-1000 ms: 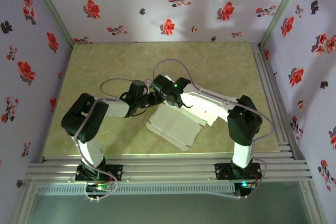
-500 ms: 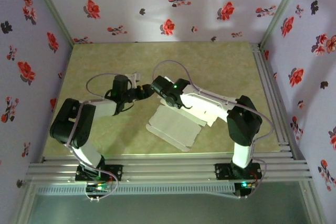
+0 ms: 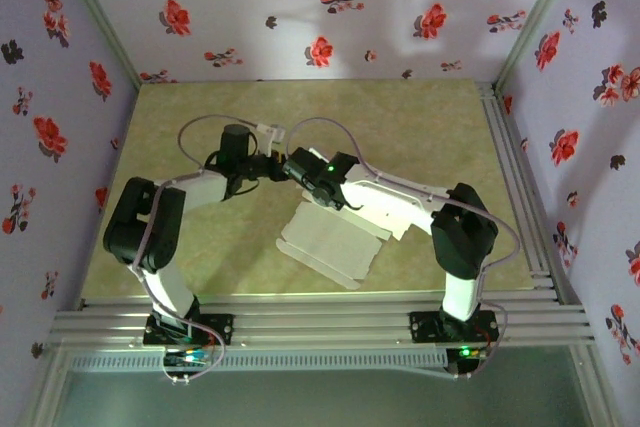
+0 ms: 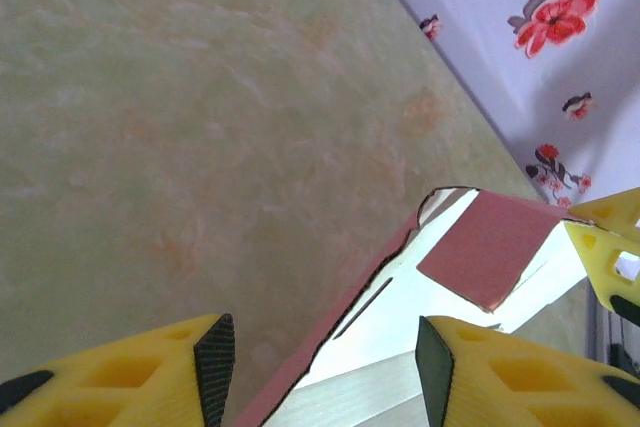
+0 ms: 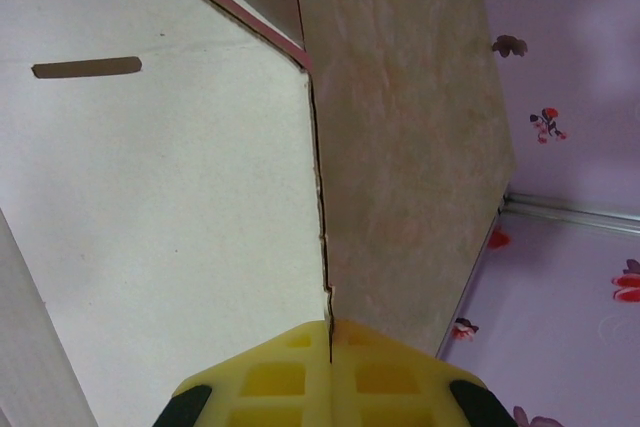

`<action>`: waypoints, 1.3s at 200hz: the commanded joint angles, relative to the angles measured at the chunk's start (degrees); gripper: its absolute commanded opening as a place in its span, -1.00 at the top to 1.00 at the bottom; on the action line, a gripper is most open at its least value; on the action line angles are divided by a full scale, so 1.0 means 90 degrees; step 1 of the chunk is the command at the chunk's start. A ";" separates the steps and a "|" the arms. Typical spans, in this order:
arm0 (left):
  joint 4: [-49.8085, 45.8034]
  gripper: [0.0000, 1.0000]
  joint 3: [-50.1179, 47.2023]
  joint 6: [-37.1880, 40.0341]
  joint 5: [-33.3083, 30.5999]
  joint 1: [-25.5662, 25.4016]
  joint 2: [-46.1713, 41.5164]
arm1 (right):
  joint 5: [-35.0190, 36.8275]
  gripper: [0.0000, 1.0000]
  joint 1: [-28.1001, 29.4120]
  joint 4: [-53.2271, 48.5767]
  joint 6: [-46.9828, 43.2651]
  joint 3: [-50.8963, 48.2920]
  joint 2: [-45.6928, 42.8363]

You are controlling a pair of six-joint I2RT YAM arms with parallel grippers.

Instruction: Fold the paper box

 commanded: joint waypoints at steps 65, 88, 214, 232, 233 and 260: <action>-0.0945 0.40 0.0482 0.0940 0.0710 0.0002 0.0472 | 0.0048 1.00 0.0043 0.0098 -0.0032 -0.0077 0.0178; -0.1105 0.56 0.0382 0.1037 0.0759 -0.0003 0.0312 | 0.0052 1.00 0.0044 0.0092 -0.0032 -0.0033 0.0255; -0.0290 1.00 -0.0803 0.1035 -0.0119 -0.0428 -0.0563 | 0.0321 1.00 0.0049 0.0330 -0.0198 -0.0049 0.0363; -0.0151 1.00 -0.0990 0.1014 -0.0256 -0.0540 -0.0661 | 0.0301 1.00 0.0048 0.0357 -0.0198 -0.0053 0.0392; -0.0138 1.00 -0.1001 0.1014 -0.0264 -0.0548 -0.0668 | 0.0301 1.00 0.0045 0.0359 -0.0198 -0.0052 0.0387; 0.0272 1.00 -0.1367 0.0961 -0.0604 -0.0708 -0.0848 | 0.0229 1.00 0.0073 0.0547 -0.0254 -0.0249 0.0289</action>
